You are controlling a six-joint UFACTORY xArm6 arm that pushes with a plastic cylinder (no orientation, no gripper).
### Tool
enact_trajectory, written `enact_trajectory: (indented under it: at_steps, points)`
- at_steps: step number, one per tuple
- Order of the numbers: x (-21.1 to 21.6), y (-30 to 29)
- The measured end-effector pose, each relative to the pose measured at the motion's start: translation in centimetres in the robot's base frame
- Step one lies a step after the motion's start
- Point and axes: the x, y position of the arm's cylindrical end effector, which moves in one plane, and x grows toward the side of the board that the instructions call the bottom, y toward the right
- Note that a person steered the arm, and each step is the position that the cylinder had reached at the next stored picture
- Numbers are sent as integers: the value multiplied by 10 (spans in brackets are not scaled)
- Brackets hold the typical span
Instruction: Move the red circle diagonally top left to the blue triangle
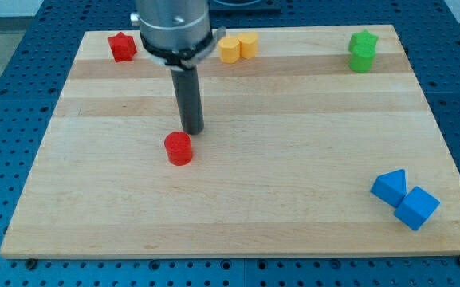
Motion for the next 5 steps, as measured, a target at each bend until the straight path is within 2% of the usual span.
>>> enact_trajectory:
  at_steps: [1, 2, 3, 4, 5]
  points:
    - [-20, -10]
    - [10, 56]
    - [40, 74]
    - [103, 70]
    - [114, 68]
